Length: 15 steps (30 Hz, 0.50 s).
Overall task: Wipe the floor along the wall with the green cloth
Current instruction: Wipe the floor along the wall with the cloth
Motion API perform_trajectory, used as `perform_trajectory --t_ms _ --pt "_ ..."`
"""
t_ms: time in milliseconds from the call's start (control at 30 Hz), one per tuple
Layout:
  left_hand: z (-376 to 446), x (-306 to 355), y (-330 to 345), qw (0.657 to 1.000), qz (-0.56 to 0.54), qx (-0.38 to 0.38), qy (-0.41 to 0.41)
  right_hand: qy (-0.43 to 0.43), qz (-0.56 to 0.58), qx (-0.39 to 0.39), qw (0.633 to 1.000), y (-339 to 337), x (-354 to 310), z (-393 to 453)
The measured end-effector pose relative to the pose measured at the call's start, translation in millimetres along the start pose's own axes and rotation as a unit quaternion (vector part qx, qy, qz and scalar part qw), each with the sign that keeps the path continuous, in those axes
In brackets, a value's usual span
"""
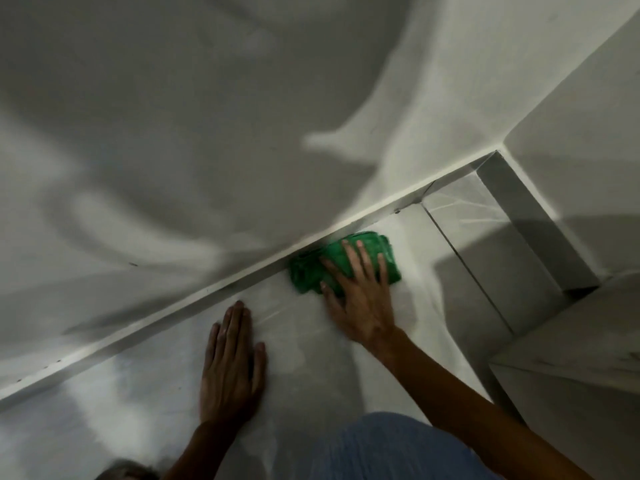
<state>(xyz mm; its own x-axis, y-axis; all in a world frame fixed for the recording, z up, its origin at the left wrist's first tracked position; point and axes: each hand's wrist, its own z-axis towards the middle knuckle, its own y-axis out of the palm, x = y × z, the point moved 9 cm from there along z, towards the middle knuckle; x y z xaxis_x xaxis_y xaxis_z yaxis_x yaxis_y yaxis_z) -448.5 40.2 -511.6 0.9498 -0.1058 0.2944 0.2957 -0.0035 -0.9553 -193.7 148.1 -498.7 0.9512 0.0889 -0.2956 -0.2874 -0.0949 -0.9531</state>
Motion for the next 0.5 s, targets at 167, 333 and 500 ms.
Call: perform_trajectory --t_ms 167,333,500 --pt "1.4 -1.1 0.7 1.000 -0.007 -0.013 -0.012 0.111 0.007 0.022 0.994 -11.5 36.6 9.5" --pt "1.7 1.6 -2.3 1.000 -0.008 -0.006 -0.017 0.080 0.075 0.025 0.994 6.3 -38.2 -7.6" --pt "2.4 1.5 -4.1 1.000 0.001 -0.002 -0.013 -0.063 0.075 0.022 0.995 18.8 -84.0 -19.3"
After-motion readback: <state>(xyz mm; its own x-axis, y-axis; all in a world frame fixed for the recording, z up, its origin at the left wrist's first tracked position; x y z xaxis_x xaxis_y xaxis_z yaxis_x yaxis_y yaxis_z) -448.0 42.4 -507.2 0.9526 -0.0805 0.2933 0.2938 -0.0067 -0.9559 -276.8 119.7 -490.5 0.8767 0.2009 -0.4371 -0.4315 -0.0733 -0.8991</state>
